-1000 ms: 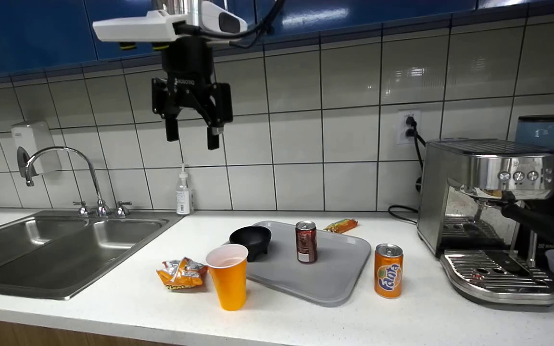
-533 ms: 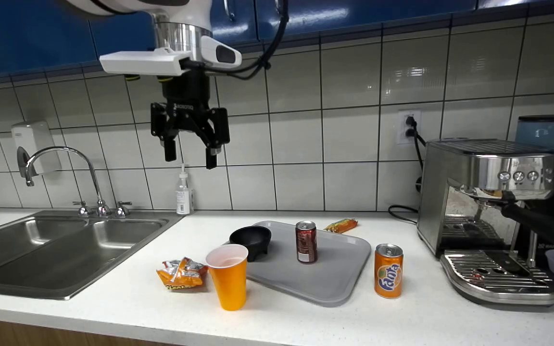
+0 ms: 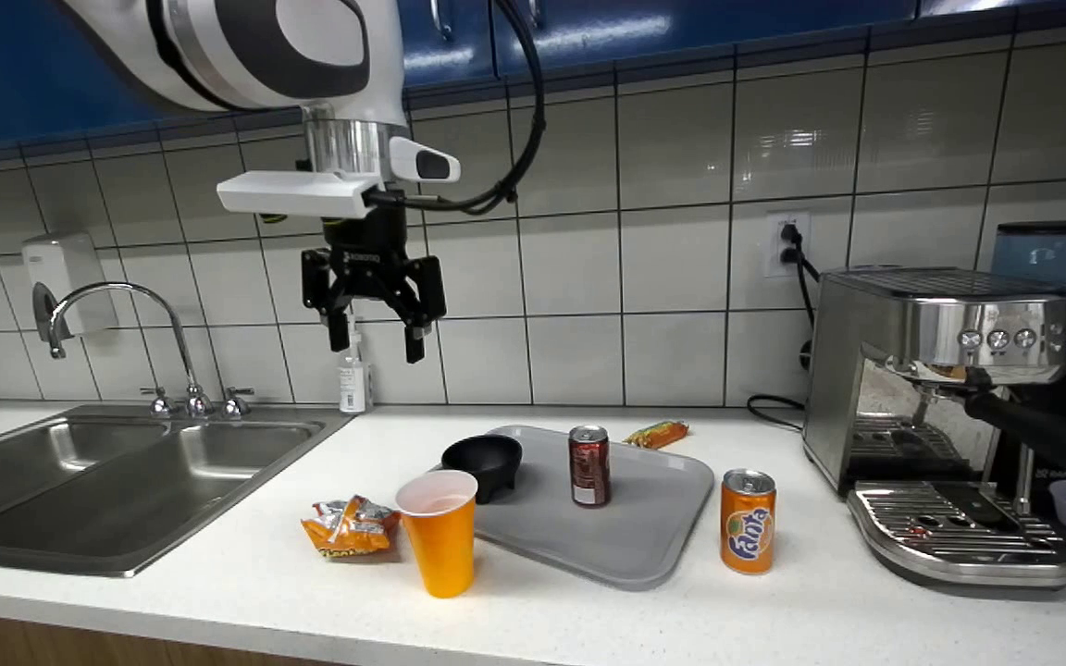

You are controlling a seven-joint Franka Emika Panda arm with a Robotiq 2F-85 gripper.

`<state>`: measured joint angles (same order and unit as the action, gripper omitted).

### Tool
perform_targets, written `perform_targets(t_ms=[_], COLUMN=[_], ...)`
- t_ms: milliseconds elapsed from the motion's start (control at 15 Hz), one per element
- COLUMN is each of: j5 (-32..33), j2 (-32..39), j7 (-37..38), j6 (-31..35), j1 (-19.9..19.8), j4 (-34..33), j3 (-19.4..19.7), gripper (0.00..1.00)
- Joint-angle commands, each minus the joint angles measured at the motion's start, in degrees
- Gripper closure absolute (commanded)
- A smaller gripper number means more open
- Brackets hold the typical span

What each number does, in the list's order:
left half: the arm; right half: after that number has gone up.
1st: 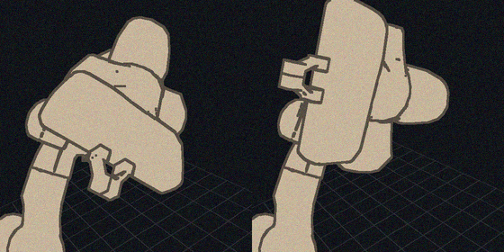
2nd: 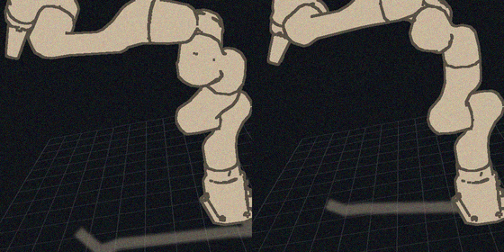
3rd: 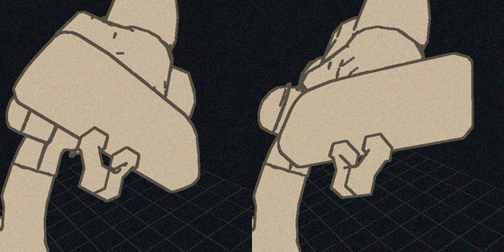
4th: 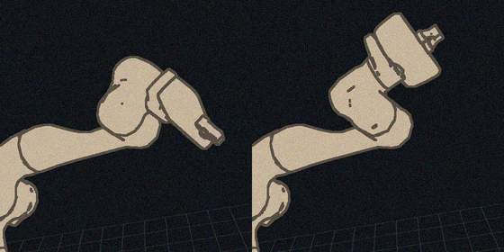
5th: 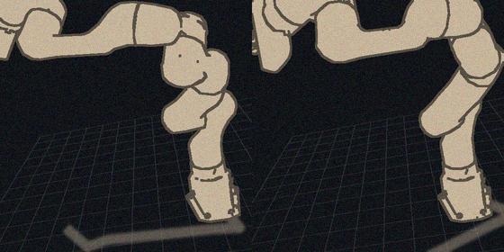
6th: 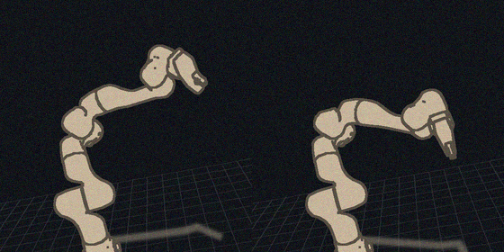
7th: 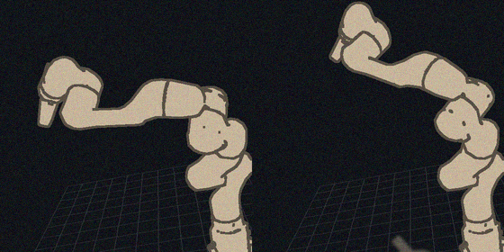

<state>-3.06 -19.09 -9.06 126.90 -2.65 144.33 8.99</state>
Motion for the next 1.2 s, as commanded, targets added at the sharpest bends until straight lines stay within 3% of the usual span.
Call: perform_targets(t_ms=[0, 467, 1133], j5=[-0.1, -0.6, -0.2], j2=[4.7, 12.7, 23.1], j7=[-1.8, -3.6, -5.4], j6=[4.0, 9.9, 12.0], j1=[-0.1, 0.5, 0.8], j4=[-1.1, -2.7, -9.0], j3=[-0.6, -1.5, -4.5], gripper=[0.00, 0.00, 0.00])
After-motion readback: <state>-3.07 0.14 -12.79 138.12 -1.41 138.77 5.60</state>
